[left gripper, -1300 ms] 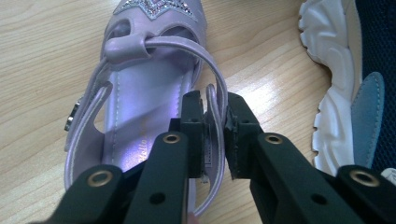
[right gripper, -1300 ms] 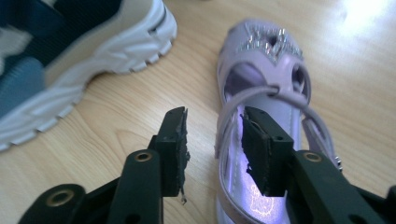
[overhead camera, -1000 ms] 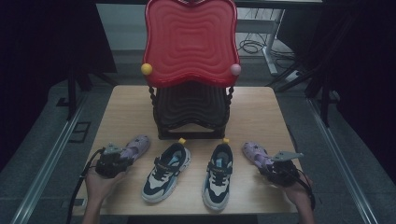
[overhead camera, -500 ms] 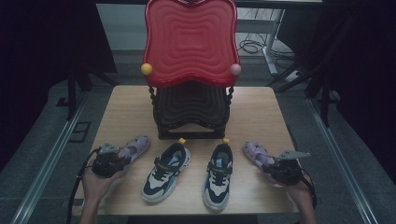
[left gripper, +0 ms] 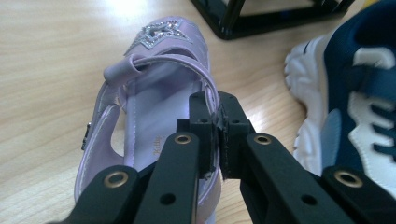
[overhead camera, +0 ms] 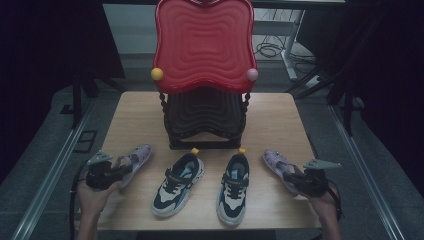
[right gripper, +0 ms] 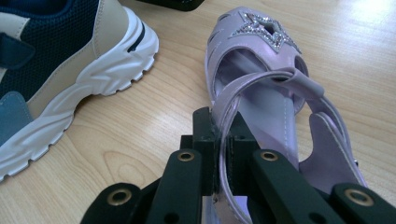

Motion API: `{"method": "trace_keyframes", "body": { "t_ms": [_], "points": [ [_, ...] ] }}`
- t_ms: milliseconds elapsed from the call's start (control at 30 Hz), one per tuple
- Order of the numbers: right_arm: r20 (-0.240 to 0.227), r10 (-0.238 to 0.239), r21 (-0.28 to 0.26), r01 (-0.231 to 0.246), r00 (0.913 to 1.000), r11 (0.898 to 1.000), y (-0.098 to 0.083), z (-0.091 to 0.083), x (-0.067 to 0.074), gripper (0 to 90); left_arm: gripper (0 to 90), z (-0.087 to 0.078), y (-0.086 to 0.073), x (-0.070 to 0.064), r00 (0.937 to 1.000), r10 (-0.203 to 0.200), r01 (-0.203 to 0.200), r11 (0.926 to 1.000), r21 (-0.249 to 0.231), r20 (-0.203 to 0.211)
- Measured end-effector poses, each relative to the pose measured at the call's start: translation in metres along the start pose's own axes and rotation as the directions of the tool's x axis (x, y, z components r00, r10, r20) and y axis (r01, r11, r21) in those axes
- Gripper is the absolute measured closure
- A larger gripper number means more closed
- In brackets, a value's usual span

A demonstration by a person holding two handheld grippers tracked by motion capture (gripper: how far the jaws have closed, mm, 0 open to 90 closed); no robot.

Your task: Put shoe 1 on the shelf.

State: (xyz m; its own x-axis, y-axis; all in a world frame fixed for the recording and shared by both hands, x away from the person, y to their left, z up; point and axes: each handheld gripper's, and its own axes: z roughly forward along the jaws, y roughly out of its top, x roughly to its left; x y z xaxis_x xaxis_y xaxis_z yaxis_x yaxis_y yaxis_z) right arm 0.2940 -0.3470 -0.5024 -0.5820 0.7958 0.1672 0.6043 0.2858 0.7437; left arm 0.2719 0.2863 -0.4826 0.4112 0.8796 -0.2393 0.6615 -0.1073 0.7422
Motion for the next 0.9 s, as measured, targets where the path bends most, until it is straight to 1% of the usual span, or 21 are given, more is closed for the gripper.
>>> {"method": "trace_keyframes", "body": {
  "t_ms": [67,100,133,167,200,267,333,367,400,433,467,533,567,600,633,667,800,833,900],
  "points": [
    [0.001,0.003,-0.017,-0.003,1.0,1.0,0.001,-0.002,-0.001,85.2,86.3,-0.008,0.002,-0.001,0.9998,-0.008,0.008,0.9994,-0.034,0.02],
    [0.001,0.004,-0.02,-0.004,1.0,1.0,0.001,-0.002,-0.001,85.2,86.3,-0.01,0.002,-0.001,0.9997,-0.008,0.009,0.9992,-0.039,0.022],
    [-0.003,0.008,-0.028,-0.008,1.0,1.0,0.001,-0.004,-0.001,85.2,86.3,-0.016,0.004,-0.003,0.9995,-0.008,0.01,0.998,-0.063,0.031],
    [-0.003,0.008,-0.028,-0.008,1.0,1.0,0.001,-0.004,-0.001,85.2,86.3,-0.016,0.004,-0.003,0.9995,-0.008,0.01,0.998,-0.063,0.031],
    [-0.007,0.012,-0.052,-0.013,0.9999,0.999,0.003,-0.007,-0.001,85.2,86.3,-0.019,0.006,-0.005,0.9994,-0.003,0.005,0.997,-0.077,0.033],
    [-0.006,0.013,-0.059,-0.014,0.9999,0.998,0.003,-0.008,-0.001,85.2,86.3,-0.023,0.007,-0.008,0.9994,0.0,0.004,0.9956,-0.094,0.034],
    [-0.01,0.012,-0.086,-0.013,0.9999,0.996,0.006,-0.012,0.001,85.2,86.3,-0.027,0.009,-0.01,0.9993,0.007,-0.004,0.9941,-0.108,0.036],
    [-0.01,0.012,-0.086,-0.013,0.9999,0.996,0.006,-0.012,0.001,85.2,86.3,-0.028,0.009,-0.011,0.9992,0.008,-0.004,0.9936,-0.113,0.038],
    [-0.018,0.016,-0.107,-0.018,0.9997,0.994,0.008,-0.014,0.002,85.2,86.3,-0.03,0.01,-0.013,0.9991,0.012,-0.007,0.9924,-0.123,0.041],
    [-0.018,0.016,-0.107,-0.018,0.9997,0.994,0.008,-0.014,0.002,85.2,86.3,-0.031,0.01,-0.014,0.999,0.012,-0.007,0.9919,-0.127,0.044],
    [-0.035,0.015,-0.136,-0.02,0.9993,0.991,0.01,-0.017,0.003,85.2,86.3,-0.034,0.011,-0.016,0.9987,0.017,-0.01,0.9907,-0.135,0.048],
    [-0.052,0.017,-0.153,-0.024,0.9985,0.988,0.011,-0.02,0.005,85.2,86.2,-0.037,0.012,-0.018,0.9982,0.021,-0.013,0.9887,-0.15,0.056],
    [-0.052,0.017,-0.153,-0.024,0.9985,0.988,0.011,-0.02,0.005,85.2,86.2,-0.037,0.012,-0.018,0.9982,0.021,-0.013,0.9887,-0.15,0.056],
    [-0.074,0.014,-0.184,-0.028,0.9971,0.982,0.014,-0.023,0.007,85.2,86.2,-0.039,0.013,-0.02,0.9977,0.022,-0.012,0.987,-0.16,0.063],
    [-0.074,0.014,-0.184,-0.028,0.9971,0.982,0.014,-0.023,0.007,85.2,86.2,-0.039,0.013,-0.02,0.9977,0.022,-0.012,0.987,-0.16,0.063],
    [-0.09,0.007,-0.206,-0.026,0.9959,0.978,0.017,-0.026,0.01,85.2,86.2,-0.041,0.014,-0.022,0.9974,0.027,-0.015,0.9855,-0.169,0.067],
    [-0.112,-0.015,-0.245,-0.013,0.9936,0.969,0.023,-0.031,0.017,85.2,86.2,-0.047,0.015,-0.027,0.9966,0.037,-0.023,0.9818,-0.189,0.074],
    [-0.112,-0.015,-0.245,-0.013,0.9936,0.969,0.023,-0.031,0.017,85.2,86.1,-0.047,0.015,-0.027,0.9966,0.037,-0.023,0.9818,-0.189,0.074],
    [-0.123,-0.035,-0.271,0.0,0.9918,0.963,0.028,-0.032,0.023,85.3,86.2,-0.049,0.016,-0.031,0.9958,0.042,-0.025,0.9792,-0.201,0.081]
  ]
}}
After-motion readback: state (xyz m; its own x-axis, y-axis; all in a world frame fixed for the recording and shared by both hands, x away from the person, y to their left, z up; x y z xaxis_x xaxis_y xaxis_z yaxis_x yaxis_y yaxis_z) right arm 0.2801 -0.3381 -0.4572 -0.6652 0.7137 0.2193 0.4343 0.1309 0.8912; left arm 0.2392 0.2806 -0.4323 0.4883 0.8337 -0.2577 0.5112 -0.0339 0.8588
